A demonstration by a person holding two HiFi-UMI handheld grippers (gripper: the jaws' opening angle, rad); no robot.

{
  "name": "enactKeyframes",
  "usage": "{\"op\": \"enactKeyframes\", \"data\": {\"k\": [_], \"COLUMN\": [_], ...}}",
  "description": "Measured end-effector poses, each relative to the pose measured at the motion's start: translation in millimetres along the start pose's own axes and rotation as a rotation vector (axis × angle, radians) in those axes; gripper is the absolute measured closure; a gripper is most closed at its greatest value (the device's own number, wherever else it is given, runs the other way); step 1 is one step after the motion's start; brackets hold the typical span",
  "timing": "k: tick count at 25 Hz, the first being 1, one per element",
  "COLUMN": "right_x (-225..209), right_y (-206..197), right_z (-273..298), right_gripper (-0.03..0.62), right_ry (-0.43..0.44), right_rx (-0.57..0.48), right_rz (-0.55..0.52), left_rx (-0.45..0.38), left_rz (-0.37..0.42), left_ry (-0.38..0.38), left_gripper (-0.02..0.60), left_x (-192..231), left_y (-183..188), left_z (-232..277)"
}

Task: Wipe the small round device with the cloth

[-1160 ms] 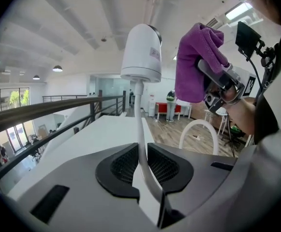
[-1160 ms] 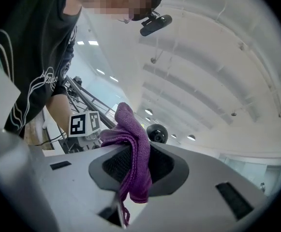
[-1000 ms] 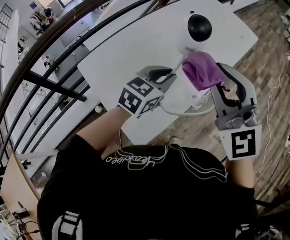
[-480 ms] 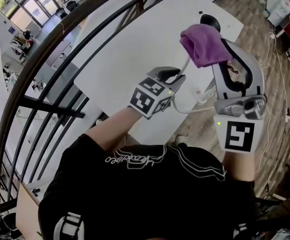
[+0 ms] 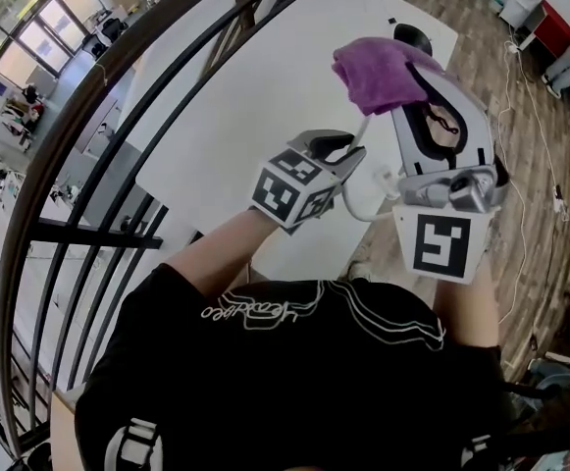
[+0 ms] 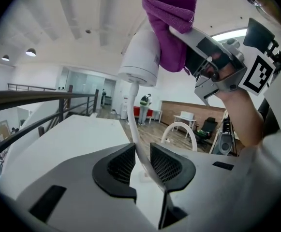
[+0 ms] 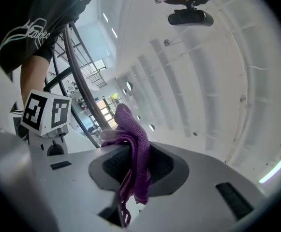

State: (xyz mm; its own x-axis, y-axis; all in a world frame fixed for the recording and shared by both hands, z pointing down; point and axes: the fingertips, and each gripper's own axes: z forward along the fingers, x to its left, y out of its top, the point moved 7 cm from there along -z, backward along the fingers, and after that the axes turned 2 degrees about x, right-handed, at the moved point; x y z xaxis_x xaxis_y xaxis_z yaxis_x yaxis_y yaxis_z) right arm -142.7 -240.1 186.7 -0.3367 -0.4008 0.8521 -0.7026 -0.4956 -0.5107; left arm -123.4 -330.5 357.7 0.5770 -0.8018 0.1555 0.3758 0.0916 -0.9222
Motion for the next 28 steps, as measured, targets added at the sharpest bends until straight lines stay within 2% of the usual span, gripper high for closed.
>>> {"op": "enactKeyframes", "data": {"k": [18,28], "right_x": [37.3,52.4], "right_y": [-12.7,-31.1], "right_z": [10.9,8.4], "right_gripper": [0.522,0.522], "right_ry": [0.038,0.107], "right_rx": [0.038,0.073], "right_rz": [-0.002,0.077], "left_rx": [-0.019,-0.049], "left_rz": [-0.011,-0.046], "left_ry": [-0.035,-0.050], "left_gripper": [0.488,0.488], "left_x": [6.5,8.1], "left_y": [-7.6,-5.4], "left_z": [-1.6,1.5]}}
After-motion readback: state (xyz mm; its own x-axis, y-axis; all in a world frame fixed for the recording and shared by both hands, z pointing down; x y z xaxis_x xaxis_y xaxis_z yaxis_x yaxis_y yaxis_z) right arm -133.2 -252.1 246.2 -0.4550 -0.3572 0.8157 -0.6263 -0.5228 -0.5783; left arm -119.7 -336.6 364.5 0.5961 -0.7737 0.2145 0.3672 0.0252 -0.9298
